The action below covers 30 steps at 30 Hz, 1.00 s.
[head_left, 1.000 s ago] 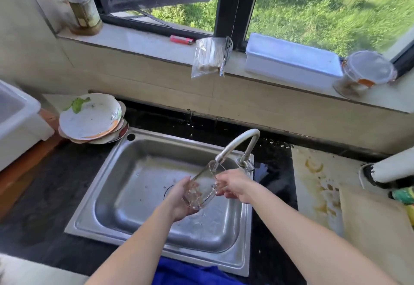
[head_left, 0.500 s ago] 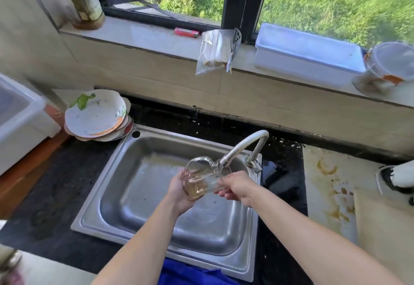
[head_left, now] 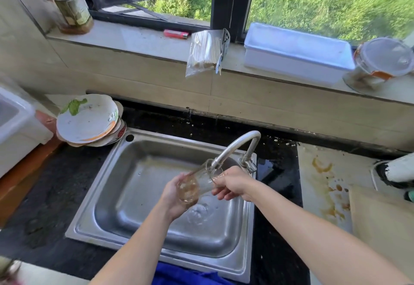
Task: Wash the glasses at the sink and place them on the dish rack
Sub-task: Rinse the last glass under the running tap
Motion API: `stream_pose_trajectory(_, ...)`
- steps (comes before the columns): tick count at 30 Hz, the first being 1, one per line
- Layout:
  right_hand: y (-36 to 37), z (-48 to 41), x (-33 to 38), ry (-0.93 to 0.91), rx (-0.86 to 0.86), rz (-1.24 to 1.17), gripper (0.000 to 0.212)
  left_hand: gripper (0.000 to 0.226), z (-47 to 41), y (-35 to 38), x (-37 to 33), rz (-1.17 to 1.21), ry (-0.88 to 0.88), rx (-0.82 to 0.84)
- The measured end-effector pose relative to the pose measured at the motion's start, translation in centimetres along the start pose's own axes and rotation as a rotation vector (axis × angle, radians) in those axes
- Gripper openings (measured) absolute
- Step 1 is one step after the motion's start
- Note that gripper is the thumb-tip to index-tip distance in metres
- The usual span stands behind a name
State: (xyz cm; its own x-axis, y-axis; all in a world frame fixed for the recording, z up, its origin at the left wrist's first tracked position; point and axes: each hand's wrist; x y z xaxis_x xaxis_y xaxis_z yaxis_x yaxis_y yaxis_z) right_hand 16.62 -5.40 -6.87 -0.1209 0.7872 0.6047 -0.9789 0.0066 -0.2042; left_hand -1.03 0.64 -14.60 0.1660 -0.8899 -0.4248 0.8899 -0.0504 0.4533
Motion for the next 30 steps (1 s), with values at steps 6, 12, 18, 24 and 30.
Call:
stream_pose_trajectory(6, -0.1, -0.3, 0.9, -0.276, -0.319, 0.557, 0.049, 0.049, 0.0, -1.0, 0.1, -0.145, -0.167, -0.005)
stream_pose_trajectory(12, -0.4, -1.0, 0.0, -0.255, -0.196, 0.279, 0.022, 0.047, 0.5, -0.7, 0.3, -0.052, -0.145, 0.049)
stream_pose_trajectory(18, -0.1, 0.3, -0.5, -0.063, -0.049, -0.053, 0.017, 0.039, 0.2, 0.4, 0.6, 0.016, -0.061, -0.003)
stream_pose_trajectory(24, -0.7, 0.0, 0.4, -0.089, -0.077, 0.002, 0.01, 0.043, 0.6, 0.4, 0.6, -0.02, -0.11, 0.032)
stream_pose_trajectory(30, -0.7, 0.6, 0.0, -0.101, -0.044, 0.064, 0.009, 0.045, 1.0, 0.5, 0.7, -0.108, -0.134, 0.0)
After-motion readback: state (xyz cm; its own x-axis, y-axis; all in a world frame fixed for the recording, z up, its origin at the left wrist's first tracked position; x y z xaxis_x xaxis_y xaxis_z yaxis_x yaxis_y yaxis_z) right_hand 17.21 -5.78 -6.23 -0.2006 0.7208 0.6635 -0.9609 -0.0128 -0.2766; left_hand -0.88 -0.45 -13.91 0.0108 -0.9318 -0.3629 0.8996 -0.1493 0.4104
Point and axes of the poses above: each hand's wrist, its own z-axis away from the middle knuckle, its own y-axis out of the palm, x = y × z, and after that the axes turned 1 degree about z, right-handed
